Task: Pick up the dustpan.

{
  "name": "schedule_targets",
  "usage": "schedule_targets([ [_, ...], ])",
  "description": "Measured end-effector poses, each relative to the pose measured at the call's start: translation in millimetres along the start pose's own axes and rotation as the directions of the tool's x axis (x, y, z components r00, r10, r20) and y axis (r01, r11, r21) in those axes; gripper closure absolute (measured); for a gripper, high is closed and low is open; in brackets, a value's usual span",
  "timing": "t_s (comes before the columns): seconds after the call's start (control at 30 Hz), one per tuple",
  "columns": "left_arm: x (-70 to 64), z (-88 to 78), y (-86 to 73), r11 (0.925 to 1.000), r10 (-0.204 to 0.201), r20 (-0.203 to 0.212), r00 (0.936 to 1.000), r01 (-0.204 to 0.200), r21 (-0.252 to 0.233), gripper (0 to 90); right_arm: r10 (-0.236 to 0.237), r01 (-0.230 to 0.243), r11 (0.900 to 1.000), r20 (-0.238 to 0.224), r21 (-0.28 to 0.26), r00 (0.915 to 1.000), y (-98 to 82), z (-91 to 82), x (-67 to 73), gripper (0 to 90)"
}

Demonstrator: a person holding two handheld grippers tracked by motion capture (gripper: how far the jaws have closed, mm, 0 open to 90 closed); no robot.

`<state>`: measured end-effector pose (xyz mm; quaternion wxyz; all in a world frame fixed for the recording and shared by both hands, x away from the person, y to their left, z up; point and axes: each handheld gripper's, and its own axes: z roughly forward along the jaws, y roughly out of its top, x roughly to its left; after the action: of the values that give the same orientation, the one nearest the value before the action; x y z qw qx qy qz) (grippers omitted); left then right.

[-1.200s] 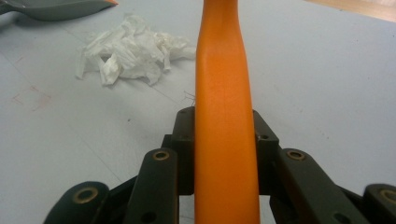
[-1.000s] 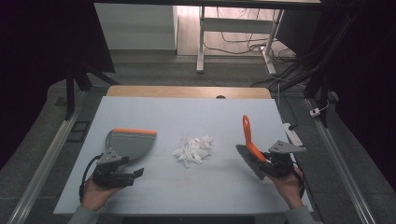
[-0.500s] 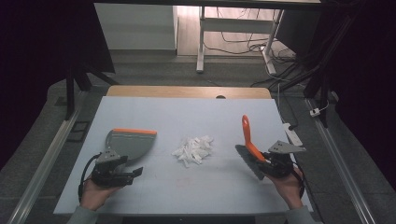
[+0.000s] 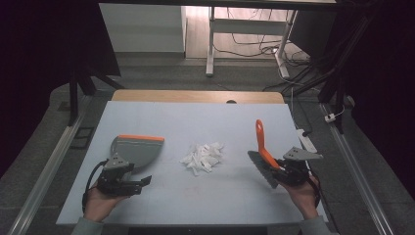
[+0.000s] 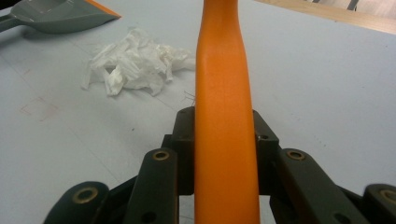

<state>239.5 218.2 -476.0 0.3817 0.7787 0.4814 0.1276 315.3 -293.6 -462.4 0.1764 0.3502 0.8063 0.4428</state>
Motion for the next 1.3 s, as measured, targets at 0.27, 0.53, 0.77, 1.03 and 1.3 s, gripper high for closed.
schedule_targets([
  [0.27,-0.5,-6.1,17.2,0.9966,-0.046,-0.106,0.9933,0.053,0.063,19.2,0.004,-0.004,1.000,-0.004,-0.003,1.0000,-1.6,-0.9,-2.9,70.2],
  [0.53,16.7,-1.4,19.9,0.9863,-0.096,-0.172,0.9803,0.117,0.116,19.0,0.006,-0.006,1.000,-0.002,-0.009,1.0000,-1.1,-2.6,-3.4,70.2],
  [0.77,30.6,7.2,14.3,0.9644,-0.140,-0.214,0.9667,0.182,0.192,17.8,0.001,-0.001,1.000,0.001,0.005,1.0000,-2.1,-0.2,-3.1,70.2],
  [1.03,39.1,8.4,11.0,0.9538,-0.180,-0.210,0.9610,0.223,0.202,16.8,0.000,0.000,1.000,-0.002,0.009,1.0000,-2.5,0.6,-3.5,70.2],
  [1.3,48.9,19.1,4.1,0.9347,-0.213,-0.200,0.9564,0.259,0.243,16.8,0.001,-0.001,1.000,-0.001,0.016,1.0000,-2.7,2.1,-2.6,70.2],
])
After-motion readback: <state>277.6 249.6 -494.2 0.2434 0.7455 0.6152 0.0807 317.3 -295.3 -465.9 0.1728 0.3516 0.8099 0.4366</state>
